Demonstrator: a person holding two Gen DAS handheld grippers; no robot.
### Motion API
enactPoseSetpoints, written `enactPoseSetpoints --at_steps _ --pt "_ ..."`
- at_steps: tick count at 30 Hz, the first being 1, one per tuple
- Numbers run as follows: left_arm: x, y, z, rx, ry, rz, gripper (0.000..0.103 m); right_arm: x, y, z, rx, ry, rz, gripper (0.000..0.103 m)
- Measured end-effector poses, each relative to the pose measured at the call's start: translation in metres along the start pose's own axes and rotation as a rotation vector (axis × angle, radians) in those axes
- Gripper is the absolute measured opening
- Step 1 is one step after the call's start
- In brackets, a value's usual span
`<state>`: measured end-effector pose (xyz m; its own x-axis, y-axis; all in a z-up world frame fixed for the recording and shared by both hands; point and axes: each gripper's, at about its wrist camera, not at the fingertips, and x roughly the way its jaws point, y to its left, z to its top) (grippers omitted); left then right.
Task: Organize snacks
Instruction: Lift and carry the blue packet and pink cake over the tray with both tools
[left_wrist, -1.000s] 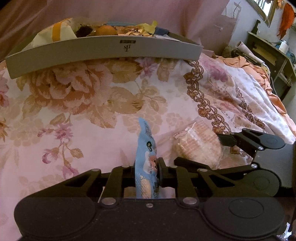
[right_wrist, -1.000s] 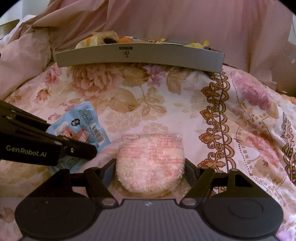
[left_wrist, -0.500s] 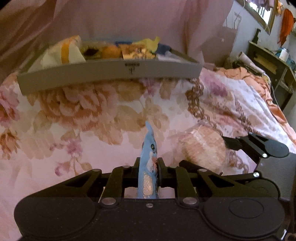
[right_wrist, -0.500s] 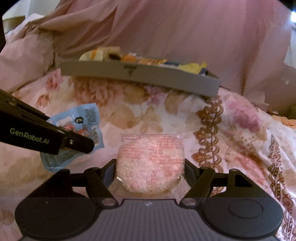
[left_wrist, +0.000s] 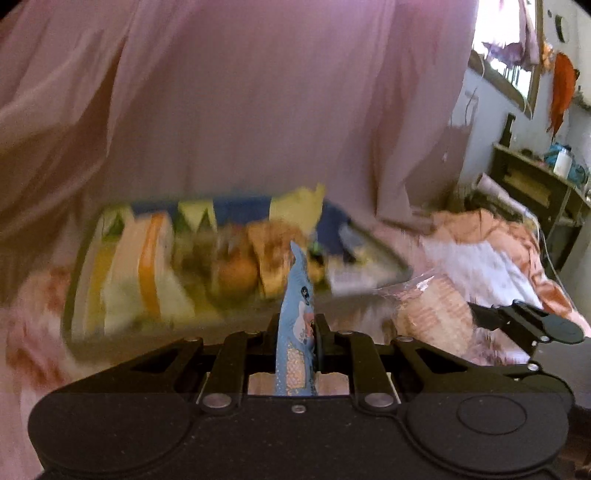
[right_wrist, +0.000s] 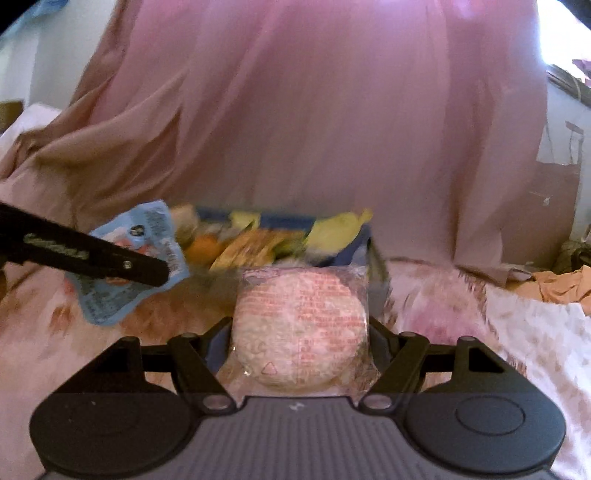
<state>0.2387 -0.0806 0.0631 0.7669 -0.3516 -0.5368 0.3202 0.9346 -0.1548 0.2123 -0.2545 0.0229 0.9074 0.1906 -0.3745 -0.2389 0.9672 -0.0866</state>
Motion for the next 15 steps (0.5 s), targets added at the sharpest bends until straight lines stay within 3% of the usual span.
enactPoseSetpoints --at_steps 8,15 --pt "0.035 0.012 0.056 -0.020 -0.028 0.000 0.017 0.051 -0.023 0.051 0.092 -0.046 -0.009 0.077" --pt "0.073 0.035 0.073 -0.101 0.005 0.030 0.017 0.091 -0.024 0.065 0.128 -0.015 0.019 0.077"
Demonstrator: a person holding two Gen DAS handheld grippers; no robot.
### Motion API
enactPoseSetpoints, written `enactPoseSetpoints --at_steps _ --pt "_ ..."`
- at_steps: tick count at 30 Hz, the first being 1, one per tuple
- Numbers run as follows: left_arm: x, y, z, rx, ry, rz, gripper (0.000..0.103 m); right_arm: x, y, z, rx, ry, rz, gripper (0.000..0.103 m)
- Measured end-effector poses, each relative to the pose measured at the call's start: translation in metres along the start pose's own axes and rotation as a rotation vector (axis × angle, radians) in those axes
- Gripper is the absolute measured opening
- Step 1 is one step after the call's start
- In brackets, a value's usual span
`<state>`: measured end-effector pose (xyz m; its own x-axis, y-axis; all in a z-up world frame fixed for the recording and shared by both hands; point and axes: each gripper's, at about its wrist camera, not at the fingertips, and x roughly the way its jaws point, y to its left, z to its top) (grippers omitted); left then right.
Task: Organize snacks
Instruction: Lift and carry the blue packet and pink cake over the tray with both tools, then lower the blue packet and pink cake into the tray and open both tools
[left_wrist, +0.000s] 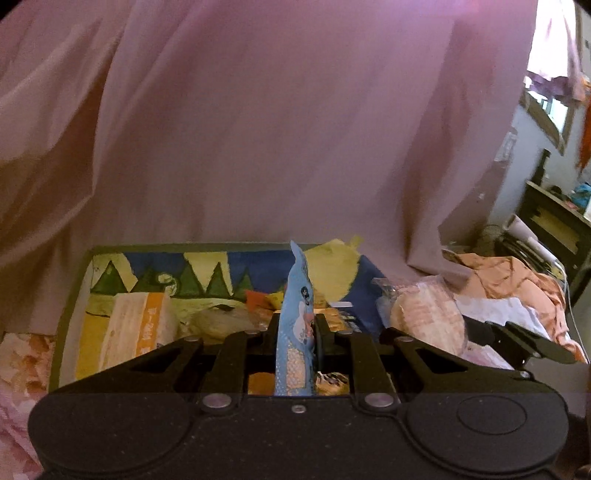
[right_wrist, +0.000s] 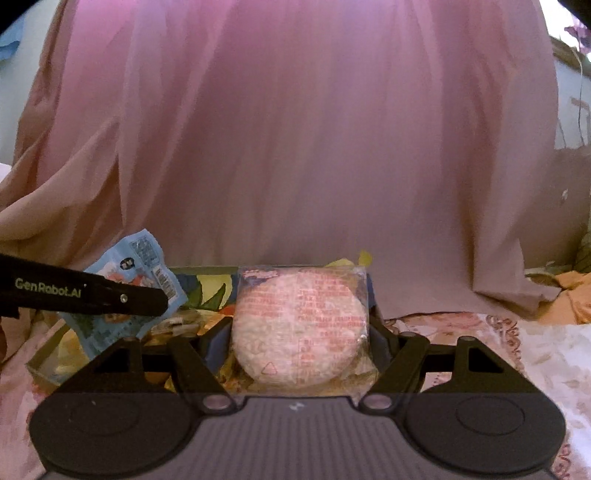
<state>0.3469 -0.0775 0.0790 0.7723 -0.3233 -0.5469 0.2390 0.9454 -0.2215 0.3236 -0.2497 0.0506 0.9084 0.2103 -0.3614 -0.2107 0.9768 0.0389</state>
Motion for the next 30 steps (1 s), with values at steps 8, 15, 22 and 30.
enactPoseSetpoints --at_steps 8,15,22,30 --pt "0.023 0.002 -0.006 -0.015 0.021 -0.004 0.018 0.024 -0.004 -0.013 0.052 0.063 0.008 0.077" --pt "0.032 0.004 -0.016 -0.026 0.038 0.009 0.018 0.021 0.003 -0.020 0.029 0.053 0.007 0.077" --pt "0.031 0.003 -0.016 -0.025 0.022 0.028 0.028 0.021 0.007 -0.023 0.016 0.043 -0.005 0.080" --pt "0.021 -0.002 -0.014 -0.008 -0.039 0.073 0.077 0.013 0.008 -0.023 0.019 0.026 -0.017 0.090"
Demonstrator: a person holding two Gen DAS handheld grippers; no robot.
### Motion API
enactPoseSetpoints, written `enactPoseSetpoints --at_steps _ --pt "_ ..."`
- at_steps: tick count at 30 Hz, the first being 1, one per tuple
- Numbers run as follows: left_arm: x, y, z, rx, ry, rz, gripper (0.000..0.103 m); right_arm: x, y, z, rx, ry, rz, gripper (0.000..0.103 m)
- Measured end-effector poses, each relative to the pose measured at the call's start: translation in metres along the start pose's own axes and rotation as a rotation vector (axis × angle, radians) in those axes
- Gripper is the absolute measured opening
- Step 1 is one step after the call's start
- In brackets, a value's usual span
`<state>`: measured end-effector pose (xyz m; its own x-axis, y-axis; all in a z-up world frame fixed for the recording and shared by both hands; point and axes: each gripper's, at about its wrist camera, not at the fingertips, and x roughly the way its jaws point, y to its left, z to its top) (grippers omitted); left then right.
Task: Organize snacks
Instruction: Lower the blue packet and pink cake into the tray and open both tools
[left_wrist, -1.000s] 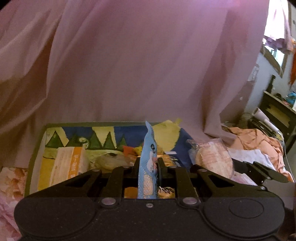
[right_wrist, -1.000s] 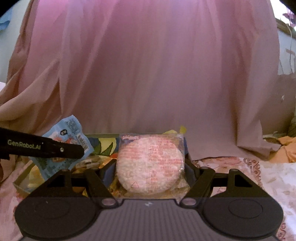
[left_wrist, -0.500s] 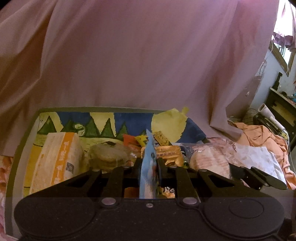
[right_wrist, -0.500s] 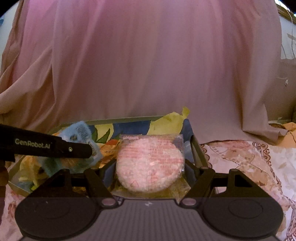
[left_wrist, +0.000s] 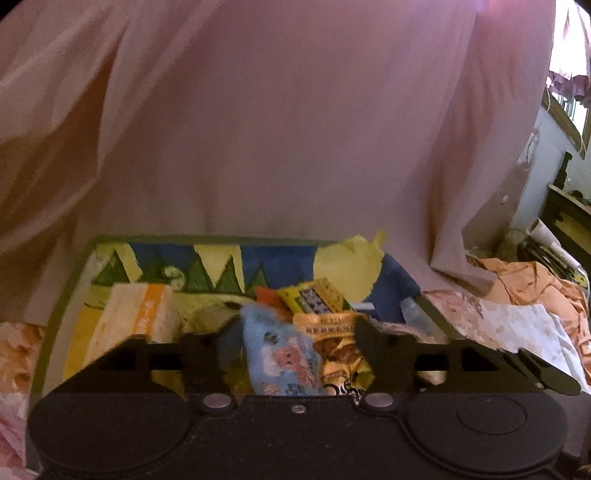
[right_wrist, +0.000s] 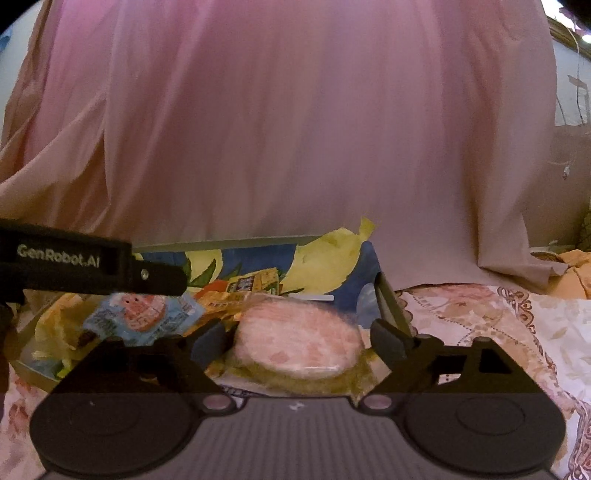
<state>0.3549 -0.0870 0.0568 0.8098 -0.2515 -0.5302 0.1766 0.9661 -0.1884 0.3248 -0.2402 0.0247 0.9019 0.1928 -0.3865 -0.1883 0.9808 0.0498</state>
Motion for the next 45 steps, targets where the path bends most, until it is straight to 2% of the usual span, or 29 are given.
enactPoseSetpoints --at_steps 2,8,11,17,26,37,45 --pt "-0.005 -0.002 0.002 0.003 -0.020 0.007 0.079 -0.003 0.000 0.001 -0.002 -0.004 -0.004 0.093" --pt "-0.023 -0.003 0.007 -0.007 -0.075 0.029 0.099 -0.020 -0.004 0.005 0.013 -0.037 -0.011 0.100" --pt "-0.038 -0.003 0.009 -0.022 -0.115 0.043 0.102 -0.034 -0.007 0.010 0.024 -0.066 -0.018 0.102" --pt "-0.070 0.000 0.012 -0.060 -0.167 0.056 0.102 -0.067 -0.010 0.021 0.044 -0.110 -0.036 0.103" --pt "-0.122 0.000 0.007 -0.056 -0.240 0.079 0.102 -0.116 -0.003 0.031 0.048 -0.182 -0.054 0.103" --pt "-0.180 0.006 -0.014 -0.089 -0.274 0.103 0.102 -0.164 0.014 0.026 0.020 -0.248 -0.051 0.103" --pt "-0.212 0.011 -0.038 -0.115 -0.276 0.122 0.102 -0.192 0.032 0.011 -0.023 -0.276 -0.051 0.103"
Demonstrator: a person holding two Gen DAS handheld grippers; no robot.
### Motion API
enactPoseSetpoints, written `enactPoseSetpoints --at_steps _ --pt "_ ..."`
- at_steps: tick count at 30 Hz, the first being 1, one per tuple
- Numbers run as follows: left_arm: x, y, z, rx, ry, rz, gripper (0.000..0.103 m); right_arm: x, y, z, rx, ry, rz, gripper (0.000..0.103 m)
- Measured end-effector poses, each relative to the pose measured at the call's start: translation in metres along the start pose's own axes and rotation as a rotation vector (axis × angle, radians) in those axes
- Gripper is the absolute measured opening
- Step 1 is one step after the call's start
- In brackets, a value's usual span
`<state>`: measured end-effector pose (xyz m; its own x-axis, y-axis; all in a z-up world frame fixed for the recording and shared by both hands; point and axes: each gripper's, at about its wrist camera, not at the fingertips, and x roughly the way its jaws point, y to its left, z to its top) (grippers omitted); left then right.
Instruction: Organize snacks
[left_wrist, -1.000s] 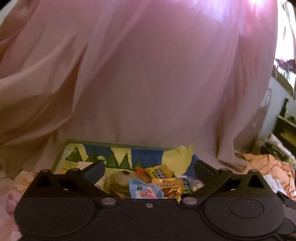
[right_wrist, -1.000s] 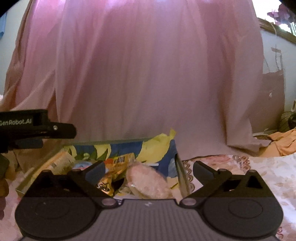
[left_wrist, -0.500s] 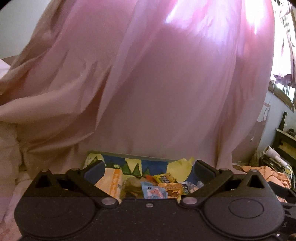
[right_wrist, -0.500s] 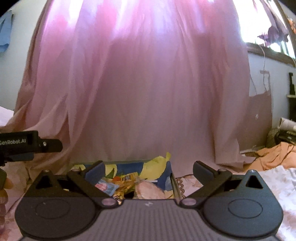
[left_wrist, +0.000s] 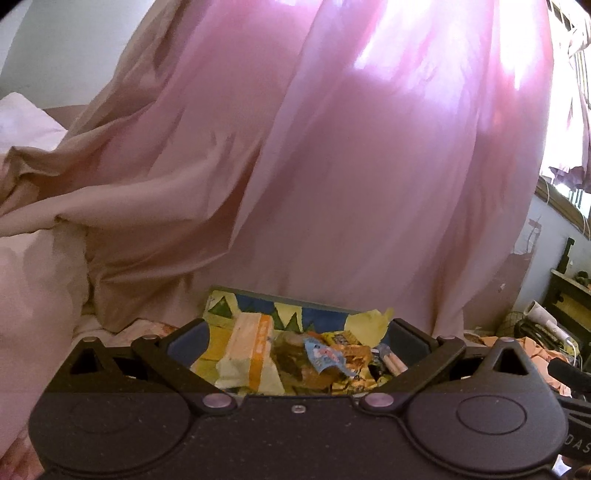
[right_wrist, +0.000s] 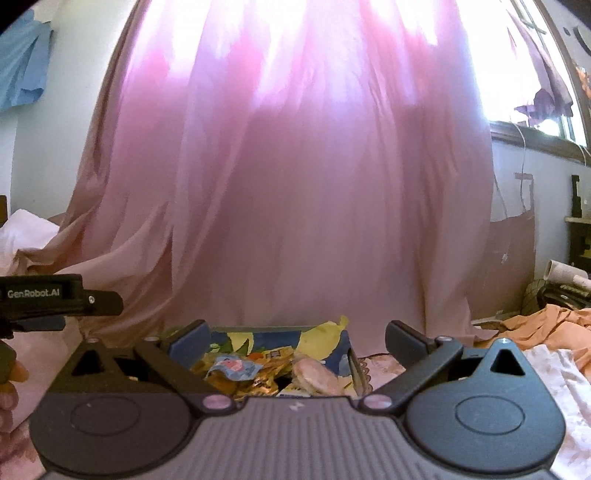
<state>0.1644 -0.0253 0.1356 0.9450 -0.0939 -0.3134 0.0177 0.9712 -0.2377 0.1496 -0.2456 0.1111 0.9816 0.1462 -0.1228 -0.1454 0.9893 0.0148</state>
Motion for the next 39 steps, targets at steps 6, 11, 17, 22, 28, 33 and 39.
enactPoseSetpoints --at_steps 6,11,17,22,28,33,39 --pt "-0.022 0.008 -0.013 -0.007 -0.007 0.006 0.102 -0.023 0.010 -0.011 -0.001 -0.014 -0.006 0.103" --pt "-0.036 0.018 -0.027 -0.022 -0.006 0.024 0.102 -0.036 0.015 -0.024 0.004 -0.007 -0.015 0.103" --pt "-0.052 0.025 -0.046 0.032 -0.004 0.038 0.102 -0.053 0.021 -0.041 -0.001 0.004 -0.033 0.103" --pt "-0.062 0.032 -0.058 0.048 0.002 0.052 0.102 -0.065 0.027 -0.055 0.002 0.020 -0.035 0.103" --pt "-0.073 0.039 -0.072 0.049 0.020 0.061 0.102 -0.077 0.034 -0.067 0.009 0.031 -0.035 0.103" --pt "-0.081 0.049 -0.084 0.033 0.029 0.072 0.102 -0.084 0.041 -0.076 0.003 0.036 -0.050 0.103" --pt "-0.087 0.060 -0.094 0.026 0.031 0.095 0.102 -0.087 0.047 -0.079 0.015 0.037 -0.056 0.103"
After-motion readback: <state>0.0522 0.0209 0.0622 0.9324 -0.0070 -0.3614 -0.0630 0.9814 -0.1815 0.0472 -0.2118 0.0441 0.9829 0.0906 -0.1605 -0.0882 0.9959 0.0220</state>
